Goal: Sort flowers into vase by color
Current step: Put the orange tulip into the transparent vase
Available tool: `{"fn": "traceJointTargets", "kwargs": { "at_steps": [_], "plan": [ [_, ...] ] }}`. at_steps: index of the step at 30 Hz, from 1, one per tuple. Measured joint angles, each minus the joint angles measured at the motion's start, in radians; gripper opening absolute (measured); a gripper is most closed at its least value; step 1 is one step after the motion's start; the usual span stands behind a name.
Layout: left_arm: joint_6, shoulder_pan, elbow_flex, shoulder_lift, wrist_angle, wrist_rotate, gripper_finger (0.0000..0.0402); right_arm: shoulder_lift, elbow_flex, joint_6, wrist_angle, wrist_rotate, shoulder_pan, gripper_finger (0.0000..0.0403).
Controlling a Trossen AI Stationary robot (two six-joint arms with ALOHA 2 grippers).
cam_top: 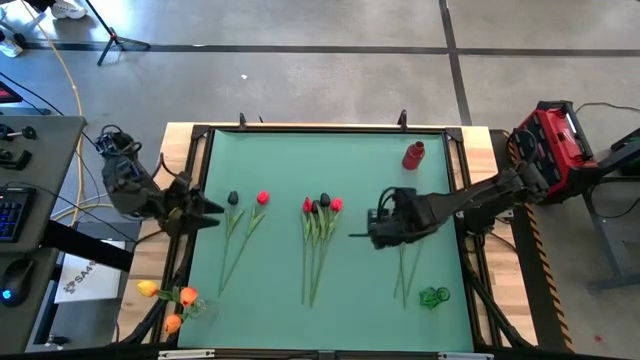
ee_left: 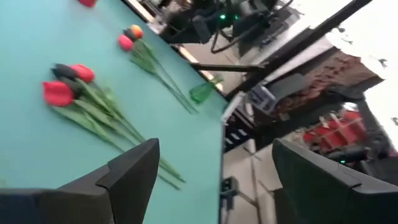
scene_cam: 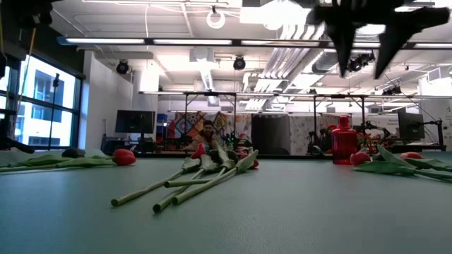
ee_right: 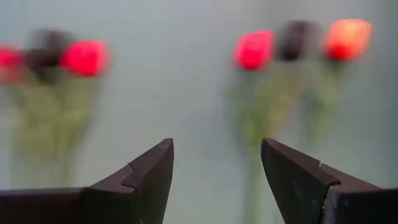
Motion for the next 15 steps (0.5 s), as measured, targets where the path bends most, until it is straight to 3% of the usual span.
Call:
{"fn": "traceJointTargets", "kwargs": {
  "at_steps": [6, 15],
  "plan": [
    [0.062, 0.087, 0.0, 0.006, -0.007, 0.078, 0.0295, -0.001, -0.087, -0.114, -0.134, -0.154, -0.122, 0.0203],
    [0.198, 0.24, -0.001, 0.108, 0.159, 0.191, 0.028, 0.001, -0.361, -0.257, 0.123, -0.34, -0.253, 0.0147]
  ]
}}
